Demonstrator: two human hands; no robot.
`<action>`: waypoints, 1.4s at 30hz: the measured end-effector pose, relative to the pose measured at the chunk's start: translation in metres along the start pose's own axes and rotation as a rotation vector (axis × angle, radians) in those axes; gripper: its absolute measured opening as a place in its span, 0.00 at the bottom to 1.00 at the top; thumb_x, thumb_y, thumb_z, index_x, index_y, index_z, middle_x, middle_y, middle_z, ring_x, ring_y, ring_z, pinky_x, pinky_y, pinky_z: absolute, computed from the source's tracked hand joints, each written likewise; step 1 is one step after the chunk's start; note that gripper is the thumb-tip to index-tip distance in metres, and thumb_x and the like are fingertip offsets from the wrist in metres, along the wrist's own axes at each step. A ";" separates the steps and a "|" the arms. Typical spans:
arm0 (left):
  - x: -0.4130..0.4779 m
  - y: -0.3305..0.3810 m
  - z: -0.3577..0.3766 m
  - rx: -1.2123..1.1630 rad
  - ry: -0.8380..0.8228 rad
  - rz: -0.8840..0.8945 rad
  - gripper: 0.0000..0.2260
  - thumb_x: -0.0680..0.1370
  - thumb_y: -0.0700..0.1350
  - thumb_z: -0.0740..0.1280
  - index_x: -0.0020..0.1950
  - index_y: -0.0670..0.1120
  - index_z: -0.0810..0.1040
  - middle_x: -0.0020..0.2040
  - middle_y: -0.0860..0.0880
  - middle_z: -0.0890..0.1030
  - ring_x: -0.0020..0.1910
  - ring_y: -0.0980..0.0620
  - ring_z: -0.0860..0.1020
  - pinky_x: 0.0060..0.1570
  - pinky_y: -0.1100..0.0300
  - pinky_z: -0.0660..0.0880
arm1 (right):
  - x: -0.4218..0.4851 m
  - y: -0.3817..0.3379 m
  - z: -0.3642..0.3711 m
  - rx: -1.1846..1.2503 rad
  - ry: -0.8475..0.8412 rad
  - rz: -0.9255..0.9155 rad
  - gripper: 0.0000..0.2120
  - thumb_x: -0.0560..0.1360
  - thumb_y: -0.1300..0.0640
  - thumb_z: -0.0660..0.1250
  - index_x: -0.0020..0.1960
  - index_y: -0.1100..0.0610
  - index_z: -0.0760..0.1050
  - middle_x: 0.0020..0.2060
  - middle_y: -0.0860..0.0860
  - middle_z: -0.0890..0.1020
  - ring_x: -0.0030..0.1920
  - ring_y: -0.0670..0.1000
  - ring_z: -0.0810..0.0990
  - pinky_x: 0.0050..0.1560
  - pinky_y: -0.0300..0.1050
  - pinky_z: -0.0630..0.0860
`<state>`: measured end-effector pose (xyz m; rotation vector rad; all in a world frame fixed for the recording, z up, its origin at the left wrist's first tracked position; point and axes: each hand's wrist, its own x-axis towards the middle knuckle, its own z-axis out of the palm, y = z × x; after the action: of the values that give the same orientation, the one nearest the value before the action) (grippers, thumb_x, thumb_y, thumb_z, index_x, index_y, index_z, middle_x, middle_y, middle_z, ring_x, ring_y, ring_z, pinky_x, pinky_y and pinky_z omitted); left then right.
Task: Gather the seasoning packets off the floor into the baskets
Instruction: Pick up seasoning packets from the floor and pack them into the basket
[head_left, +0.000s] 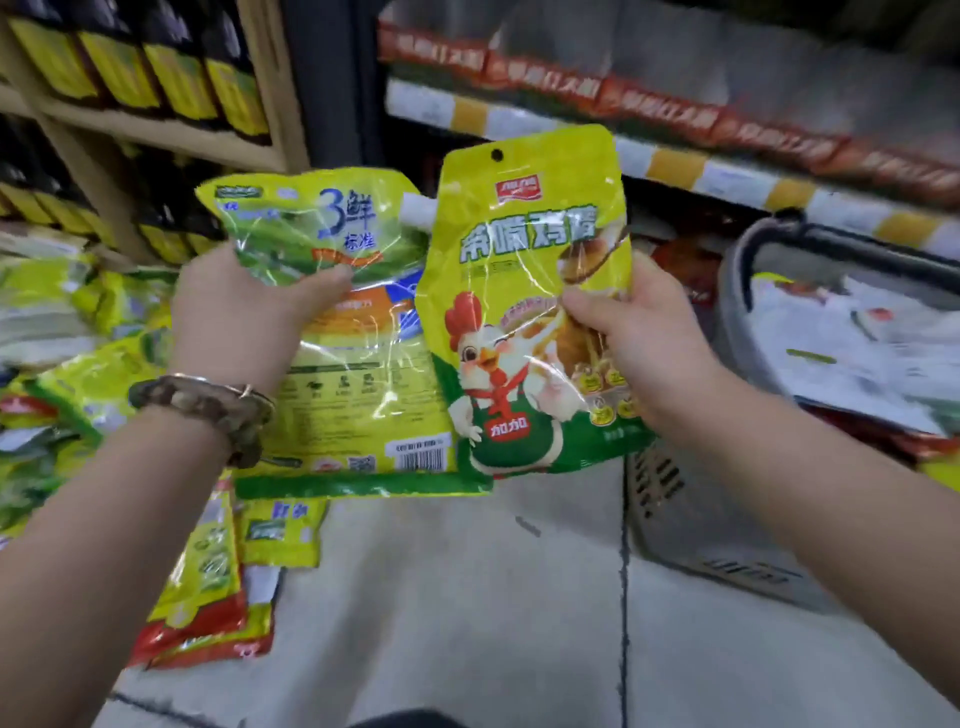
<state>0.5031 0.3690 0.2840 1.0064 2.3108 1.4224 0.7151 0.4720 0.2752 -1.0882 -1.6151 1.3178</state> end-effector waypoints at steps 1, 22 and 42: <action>0.001 0.018 0.008 -0.016 -0.022 0.028 0.13 0.71 0.52 0.72 0.52 0.48 0.80 0.44 0.50 0.78 0.41 0.53 0.75 0.39 0.67 0.64 | 0.002 -0.015 -0.023 -0.026 0.032 -0.026 0.11 0.76 0.67 0.65 0.44 0.51 0.74 0.32 0.43 0.82 0.32 0.41 0.81 0.32 0.35 0.75; -0.147 0.223 0.338 0.084 -0.717 0.123 0.19 0.77 0.49 0.67 0.59 0.38 0.70 0.58 0.39 0.77 0.58 0.40 0.75 0.51 0.54 0.70 | -0.067 0.083 -0.410 -0.453 0.530 0.361 0.18 0.66 0.52 0.73 0.54 0.50 0.74 0.43 0.52 0.84 0.41 0.54 0.83 0.52 0.55 0.78; -0.146 0.206 0.379 0.832 -0.884 0.837 0.39 0.72 0.73 0.45 0.76 0.54 0.37 0.77 0.48 0.37 0.75 0.46 0.36 0.71 0.40 0.38 | -0.027 0.102 -0.401 -1.342 0.031 0.201 0.44 0.64 0.31 0.33 0.77 0.46 0.42 0.77 0.50 0.45 0.77 0.54 0.41 0.74 0.57 0.42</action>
<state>0.8997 0.5918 0.2532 2.3774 1.7512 -0.0925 1.1116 0.5883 0.2415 -2.0092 -2.4238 0.1224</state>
